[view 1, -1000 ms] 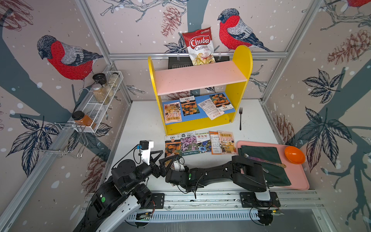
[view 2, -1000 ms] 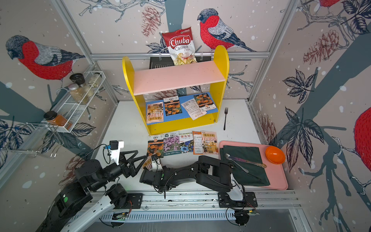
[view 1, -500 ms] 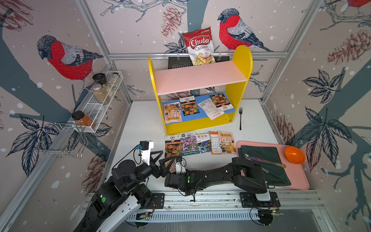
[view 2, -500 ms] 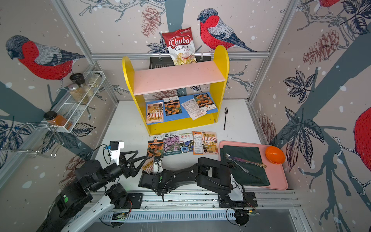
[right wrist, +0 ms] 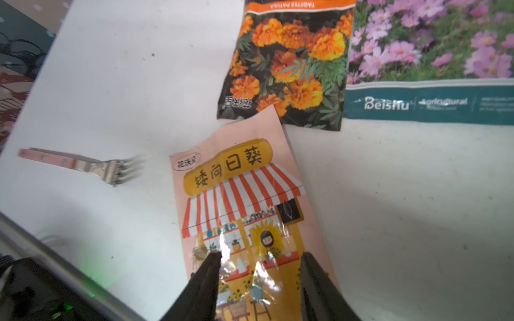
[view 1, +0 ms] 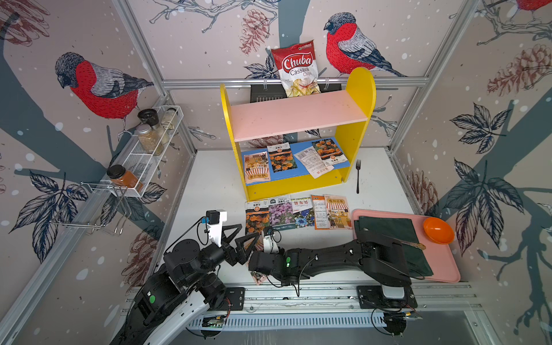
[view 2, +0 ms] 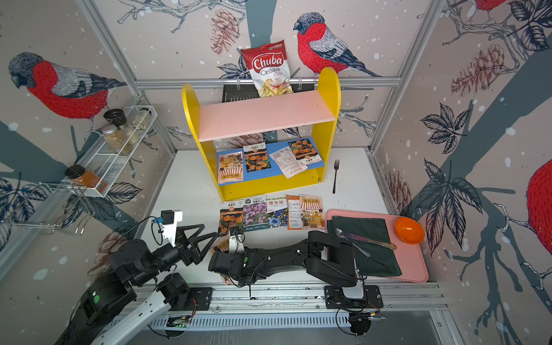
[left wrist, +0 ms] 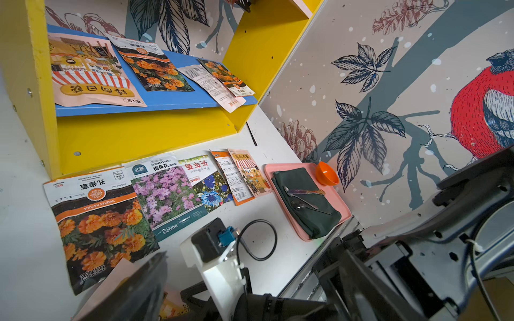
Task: Take the seed bag off the shelf
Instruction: Place the seed packet at the center of the board.
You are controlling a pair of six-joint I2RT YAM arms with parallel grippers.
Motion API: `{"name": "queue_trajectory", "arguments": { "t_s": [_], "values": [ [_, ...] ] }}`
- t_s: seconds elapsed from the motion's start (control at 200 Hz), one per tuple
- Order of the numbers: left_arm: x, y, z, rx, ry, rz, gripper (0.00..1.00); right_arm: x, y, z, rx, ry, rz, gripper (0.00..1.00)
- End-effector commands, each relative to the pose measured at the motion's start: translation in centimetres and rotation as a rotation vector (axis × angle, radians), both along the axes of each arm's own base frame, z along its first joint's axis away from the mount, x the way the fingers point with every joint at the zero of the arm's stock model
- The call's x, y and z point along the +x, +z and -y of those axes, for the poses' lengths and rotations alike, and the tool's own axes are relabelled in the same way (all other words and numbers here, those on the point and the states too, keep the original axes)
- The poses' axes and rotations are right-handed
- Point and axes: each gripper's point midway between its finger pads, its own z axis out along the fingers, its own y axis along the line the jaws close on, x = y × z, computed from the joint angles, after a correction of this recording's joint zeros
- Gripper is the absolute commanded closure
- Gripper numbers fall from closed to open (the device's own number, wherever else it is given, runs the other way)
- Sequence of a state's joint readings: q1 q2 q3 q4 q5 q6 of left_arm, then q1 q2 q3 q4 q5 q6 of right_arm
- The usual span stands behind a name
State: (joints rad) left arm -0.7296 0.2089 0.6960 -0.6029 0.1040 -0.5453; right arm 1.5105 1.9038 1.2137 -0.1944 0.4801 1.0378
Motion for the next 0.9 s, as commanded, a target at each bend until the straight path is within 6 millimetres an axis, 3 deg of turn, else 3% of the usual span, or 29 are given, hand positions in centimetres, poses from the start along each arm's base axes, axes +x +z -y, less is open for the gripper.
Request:
{"name": "queue_trajectory", "arguments": {
  "t_s": [0.0,0.235,0.5,0.695,0.895],
  "values": [
    [0.2,1.0,-0.2,-0.018,0.016,0.030,0.04,0.7,2.1,0.4,0.035,0.022,0.049,0.47],
    [1.3,0.9,-0.4,-0.028,0.070,0.005,0.03,3.2,6.4,5.1,0.090,0.016,0.089,0.36],
    [3.3,1.0,1.8,-0.030,0.057,-0.016,0.03,7.5,12.0,13.4,0.191,-0.080,0.155,0.00],
    [5.2,1.3,3.6,-0.019,0.053,-0.017,0.03,11.6,15.1,20.2,0.292,-0.205,0.208,0.00],
    [6.5,0.8,5.3,-0.011,0.031,-0.037,0.03,15.3,16.9,25.5,0.336,-0.296,0.242,0.00]
  ]
}}
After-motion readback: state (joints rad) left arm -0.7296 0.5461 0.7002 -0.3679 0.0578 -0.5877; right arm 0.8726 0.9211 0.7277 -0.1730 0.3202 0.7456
